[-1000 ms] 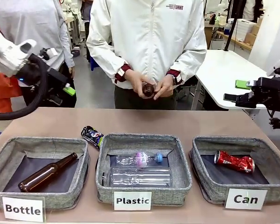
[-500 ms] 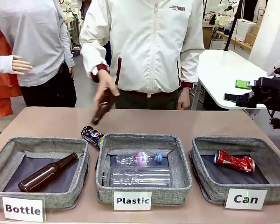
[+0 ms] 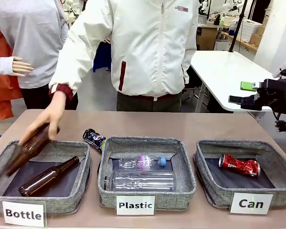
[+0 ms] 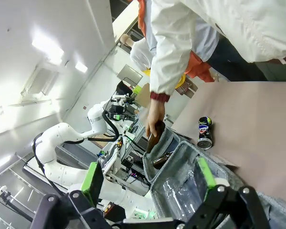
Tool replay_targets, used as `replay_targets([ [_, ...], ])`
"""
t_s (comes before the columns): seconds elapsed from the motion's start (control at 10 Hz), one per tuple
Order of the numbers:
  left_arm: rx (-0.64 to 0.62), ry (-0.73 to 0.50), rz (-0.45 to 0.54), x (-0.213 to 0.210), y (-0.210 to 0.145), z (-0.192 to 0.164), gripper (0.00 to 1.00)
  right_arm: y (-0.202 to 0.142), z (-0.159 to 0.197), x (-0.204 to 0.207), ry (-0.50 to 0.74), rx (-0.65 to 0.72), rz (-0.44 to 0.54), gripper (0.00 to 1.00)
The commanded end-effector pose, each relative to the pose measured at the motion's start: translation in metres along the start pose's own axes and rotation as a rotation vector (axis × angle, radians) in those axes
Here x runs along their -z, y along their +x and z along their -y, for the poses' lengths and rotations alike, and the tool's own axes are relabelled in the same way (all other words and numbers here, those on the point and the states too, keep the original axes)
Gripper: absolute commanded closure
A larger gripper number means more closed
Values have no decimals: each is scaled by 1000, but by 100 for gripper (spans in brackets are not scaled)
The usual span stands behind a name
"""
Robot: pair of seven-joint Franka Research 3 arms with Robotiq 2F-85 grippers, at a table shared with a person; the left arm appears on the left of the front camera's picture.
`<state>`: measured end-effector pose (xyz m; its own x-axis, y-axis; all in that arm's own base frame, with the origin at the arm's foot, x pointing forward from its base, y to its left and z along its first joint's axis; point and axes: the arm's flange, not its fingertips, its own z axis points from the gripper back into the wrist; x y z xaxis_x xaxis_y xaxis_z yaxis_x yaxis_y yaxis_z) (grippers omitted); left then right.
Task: Sort the can waste into the basket.
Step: Pick up the can waste from the table and place it in the right Fabric basket.
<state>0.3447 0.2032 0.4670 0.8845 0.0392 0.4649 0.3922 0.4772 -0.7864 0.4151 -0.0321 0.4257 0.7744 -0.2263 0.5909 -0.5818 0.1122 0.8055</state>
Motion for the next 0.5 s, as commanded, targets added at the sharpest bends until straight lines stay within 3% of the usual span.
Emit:
replay_targets([
  [0.0, 10, -42, 108, -75, -37, -12, 0, 4, -2, -2, 7, -4, -14, 0],
  [0.2, -97, -75, 237, -122, -79, -24, 0, 4, -2, -2, 7, -4, -14, 0],
  [0.4, -103, -74, 244, -113, -81, -32, 0, 4, -2, -2, 7, -4, -14, 0],
])
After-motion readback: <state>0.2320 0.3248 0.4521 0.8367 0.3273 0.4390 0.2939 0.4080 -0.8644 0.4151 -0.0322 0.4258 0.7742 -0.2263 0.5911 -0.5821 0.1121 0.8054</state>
